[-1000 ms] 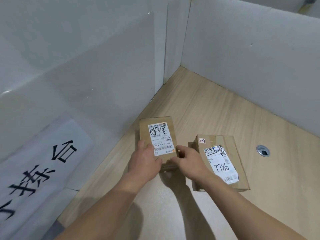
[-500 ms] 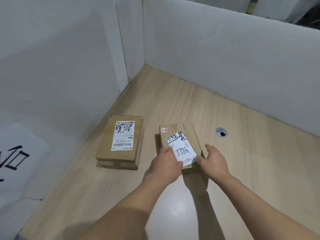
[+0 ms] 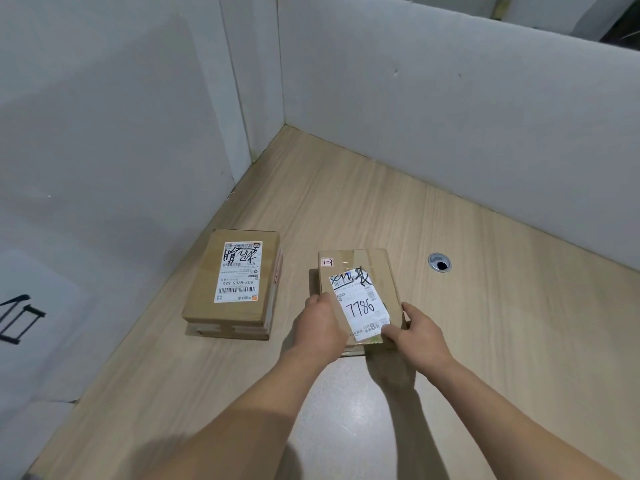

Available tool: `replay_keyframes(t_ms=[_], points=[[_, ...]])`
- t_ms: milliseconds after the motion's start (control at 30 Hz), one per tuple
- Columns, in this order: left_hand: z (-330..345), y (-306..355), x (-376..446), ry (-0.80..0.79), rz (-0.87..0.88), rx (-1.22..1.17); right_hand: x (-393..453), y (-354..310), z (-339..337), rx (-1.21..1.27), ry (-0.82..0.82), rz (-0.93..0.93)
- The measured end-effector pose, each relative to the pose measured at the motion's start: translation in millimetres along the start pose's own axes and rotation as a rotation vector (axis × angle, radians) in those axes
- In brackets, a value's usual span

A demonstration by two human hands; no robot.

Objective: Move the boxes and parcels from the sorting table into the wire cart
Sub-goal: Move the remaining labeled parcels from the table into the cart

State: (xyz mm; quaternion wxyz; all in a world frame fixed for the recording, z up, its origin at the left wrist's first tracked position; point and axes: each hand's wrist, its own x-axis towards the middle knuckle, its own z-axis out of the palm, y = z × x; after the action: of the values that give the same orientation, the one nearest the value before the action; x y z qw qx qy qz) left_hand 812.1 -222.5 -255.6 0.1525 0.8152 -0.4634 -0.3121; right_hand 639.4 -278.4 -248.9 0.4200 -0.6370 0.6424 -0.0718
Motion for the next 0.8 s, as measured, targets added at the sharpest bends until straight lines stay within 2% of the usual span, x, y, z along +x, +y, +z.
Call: replay_keyframes(t_ms=[233, 800], points=[[3.2, 0.6, -19.0, -0.048, -0.018, -0.019, -9.5, 16.7, -2.6, -0.053, -0.014, 0.04], [18.6, 9.1, -87.3, -0.096, -0.064, -0.041, -57.8, 61.5, -8.4, -0.082, -0.05, -0.005]])
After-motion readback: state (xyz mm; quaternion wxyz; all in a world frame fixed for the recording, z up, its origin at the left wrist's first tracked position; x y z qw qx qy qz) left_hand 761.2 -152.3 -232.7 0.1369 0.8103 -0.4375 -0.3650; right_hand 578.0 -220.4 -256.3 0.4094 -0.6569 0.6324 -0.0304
